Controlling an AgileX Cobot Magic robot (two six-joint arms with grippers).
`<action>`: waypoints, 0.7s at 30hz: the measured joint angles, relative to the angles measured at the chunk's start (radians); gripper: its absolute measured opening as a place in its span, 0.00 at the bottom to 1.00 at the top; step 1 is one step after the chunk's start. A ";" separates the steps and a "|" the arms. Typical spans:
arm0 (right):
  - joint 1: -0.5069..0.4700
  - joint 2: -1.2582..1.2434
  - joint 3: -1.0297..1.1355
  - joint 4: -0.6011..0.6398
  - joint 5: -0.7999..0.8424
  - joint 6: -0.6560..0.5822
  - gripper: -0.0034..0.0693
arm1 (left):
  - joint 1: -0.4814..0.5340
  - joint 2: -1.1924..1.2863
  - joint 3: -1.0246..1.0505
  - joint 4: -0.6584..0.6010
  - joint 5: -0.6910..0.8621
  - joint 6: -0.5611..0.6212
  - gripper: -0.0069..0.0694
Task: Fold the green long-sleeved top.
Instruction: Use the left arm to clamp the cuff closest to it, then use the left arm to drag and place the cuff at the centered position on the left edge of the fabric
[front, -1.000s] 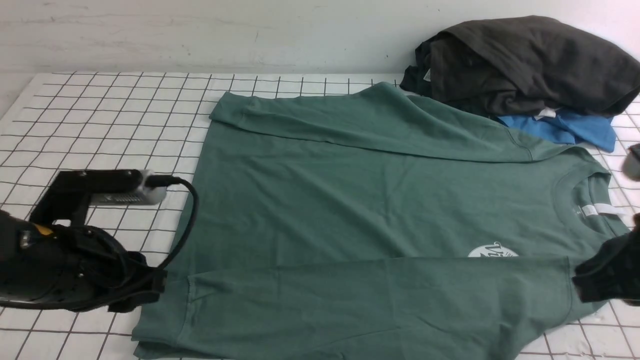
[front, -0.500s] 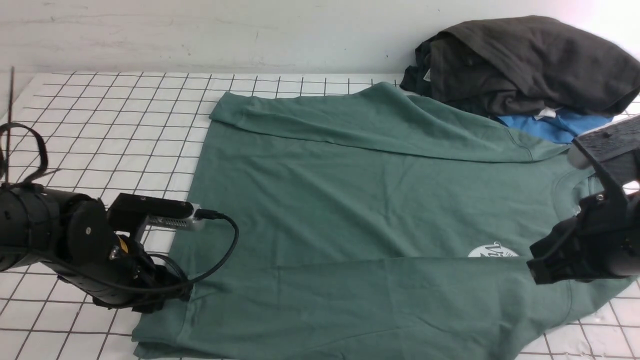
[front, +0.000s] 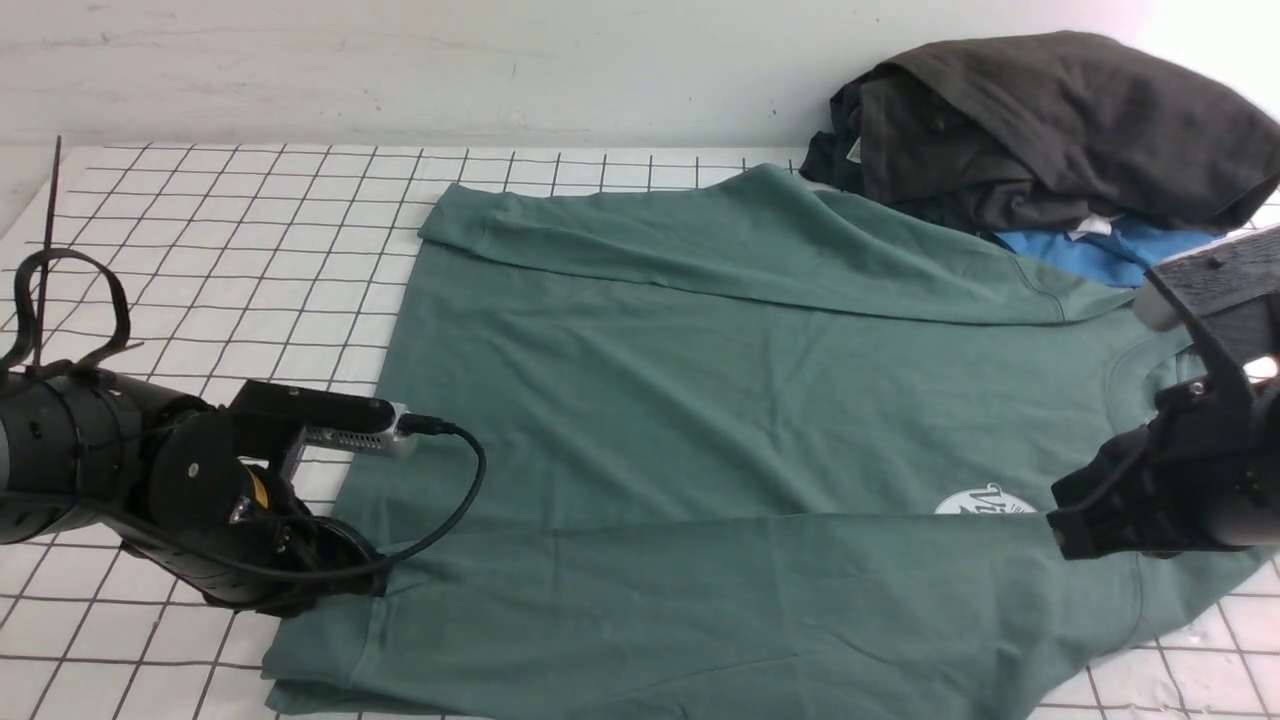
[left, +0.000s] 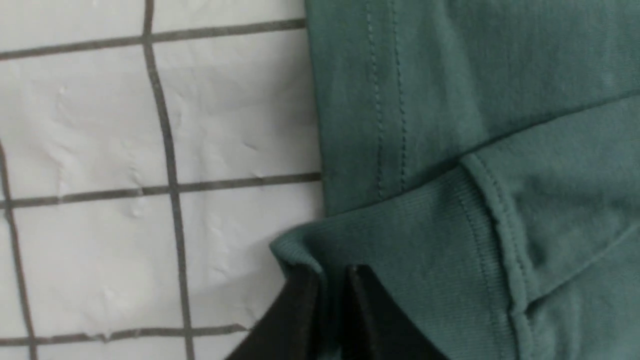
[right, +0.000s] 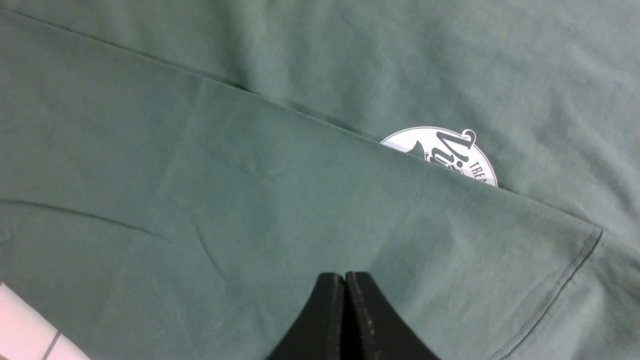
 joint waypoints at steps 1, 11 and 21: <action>0.000 0.000 0.000 0.000 0.001 0.000 0.03 | -0.017 -0.029 -0.006 0.011 0.030 0.006 0.10; 0.000 0.000 0.000 -0.020 0.000 -0.001 0.03 | -0.156 -0.258 -0.278 0.090 0.108 0.096 0.09; 0.000 0.000 0.000 -0.069 -0.077 -0.001 0.03 | -0.157 -0.094 -0.613 0.299 0.058 0.026 0.09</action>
